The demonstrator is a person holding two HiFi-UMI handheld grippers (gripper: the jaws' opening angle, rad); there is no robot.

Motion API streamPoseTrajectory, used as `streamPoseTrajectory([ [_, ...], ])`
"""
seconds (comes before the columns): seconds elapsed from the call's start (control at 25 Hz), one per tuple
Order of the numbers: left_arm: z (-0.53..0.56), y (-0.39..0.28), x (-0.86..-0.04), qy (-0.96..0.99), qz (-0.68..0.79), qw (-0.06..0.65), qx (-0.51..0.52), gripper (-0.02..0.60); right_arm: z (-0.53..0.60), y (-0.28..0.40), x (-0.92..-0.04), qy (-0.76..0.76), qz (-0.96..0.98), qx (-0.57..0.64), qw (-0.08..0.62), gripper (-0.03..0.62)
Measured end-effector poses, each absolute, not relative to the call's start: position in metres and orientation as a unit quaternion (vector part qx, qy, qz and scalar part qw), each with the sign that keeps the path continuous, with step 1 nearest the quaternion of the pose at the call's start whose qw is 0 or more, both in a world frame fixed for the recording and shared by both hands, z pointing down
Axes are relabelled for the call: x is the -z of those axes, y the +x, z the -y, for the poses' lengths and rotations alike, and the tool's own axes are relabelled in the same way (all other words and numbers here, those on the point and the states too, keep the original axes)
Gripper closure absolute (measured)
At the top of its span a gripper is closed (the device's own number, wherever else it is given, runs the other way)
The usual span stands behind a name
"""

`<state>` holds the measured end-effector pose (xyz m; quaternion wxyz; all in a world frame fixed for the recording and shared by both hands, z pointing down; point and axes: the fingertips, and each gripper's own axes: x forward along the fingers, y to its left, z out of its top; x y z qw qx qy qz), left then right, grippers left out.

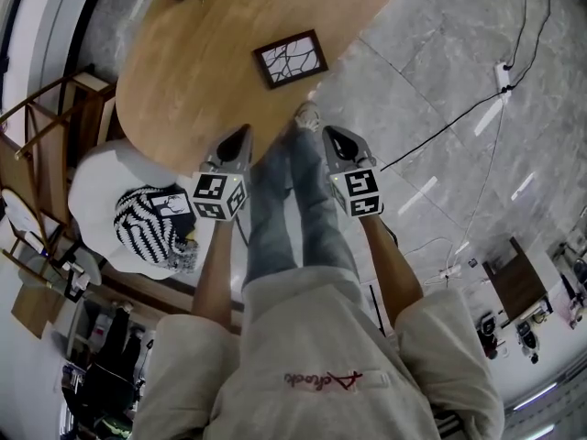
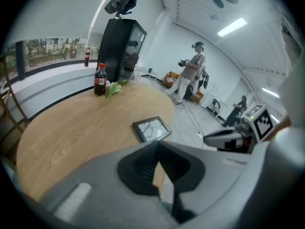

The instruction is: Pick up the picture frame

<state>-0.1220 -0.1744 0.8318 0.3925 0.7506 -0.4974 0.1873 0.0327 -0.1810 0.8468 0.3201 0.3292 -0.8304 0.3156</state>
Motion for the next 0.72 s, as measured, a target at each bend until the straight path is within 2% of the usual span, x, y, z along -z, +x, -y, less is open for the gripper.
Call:
streamPoseTrajectory([
  [0.72,0.226,-0.134,-0.916,0.733,0.525,0.401,-0.163,0.581,0.265,0.020,-0.912,0.347,0.843,-0.278,0.304,0.591],
])
